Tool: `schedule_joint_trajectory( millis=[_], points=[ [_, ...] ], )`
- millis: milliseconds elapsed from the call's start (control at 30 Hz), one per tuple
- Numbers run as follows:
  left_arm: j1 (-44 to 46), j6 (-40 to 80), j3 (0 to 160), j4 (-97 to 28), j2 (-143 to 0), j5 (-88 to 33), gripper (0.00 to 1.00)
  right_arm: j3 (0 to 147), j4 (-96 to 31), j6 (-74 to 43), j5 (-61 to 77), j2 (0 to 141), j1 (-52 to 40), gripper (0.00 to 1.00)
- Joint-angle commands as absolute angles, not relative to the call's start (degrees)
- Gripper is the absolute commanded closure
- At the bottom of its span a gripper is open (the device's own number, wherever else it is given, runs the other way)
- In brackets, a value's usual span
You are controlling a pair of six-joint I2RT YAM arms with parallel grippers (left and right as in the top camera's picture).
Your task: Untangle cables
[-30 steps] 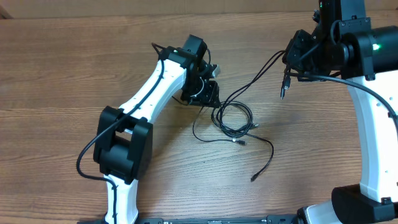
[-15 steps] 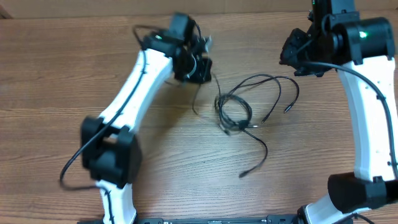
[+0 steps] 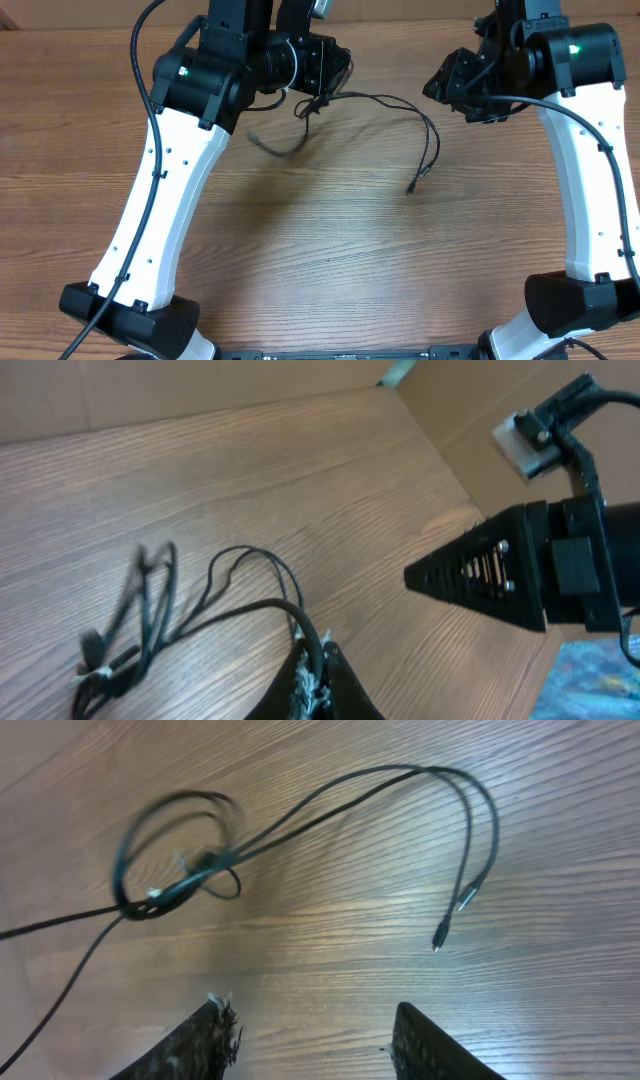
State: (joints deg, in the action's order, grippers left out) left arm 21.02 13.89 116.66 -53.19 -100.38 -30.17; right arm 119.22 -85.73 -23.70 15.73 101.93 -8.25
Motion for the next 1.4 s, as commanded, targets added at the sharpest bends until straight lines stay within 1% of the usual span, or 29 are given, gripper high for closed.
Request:
schedule_joint_trajectory(
  millis=[0,167,333,567,767,1167,1367],
  points=[
    [21.3,17.2,117.3,-51.5,-98.5,-33.1,0.96,119.2,-85.8,-22.2,18.4,102.7,-8.1,0.5],
    [20.8,18.7,117.3,-51.3,-98.5,-33.9,0.96,118.7,-85.8,-20.5,21.3,103.2,-8.1,0.47],
    [20.6,18.9,117.3,-51.0,-98.5,-36.5,0.96,113.5,-82.1,-20.5,24.9,103.2,-8.1,0.46],
    [20.6,18.9,117.3,-51.3,-98.5,-38.2,0.96,103.8,-73.0,-21.4,31.3,103.4,-8.2,0.46],
    [20.6,19.4,117.3,-51.6,-98.5,-38.2,0.96,98.1,-66.5,-25.6,34.9,103.5,-9.0,0.48],
    [20.6,19.9,117.3,-51.8,-98.6,-38.7,0.96,94.0,-54.0,-36.3,33.5,104.3,-15.7,0.5],
    [20.6,20.3,117.3,-51.8,-98.6,-38.6,0.96,94.0,-51.4,-39.5,32.3,107.6,-17.8,0.57]
  ],
)
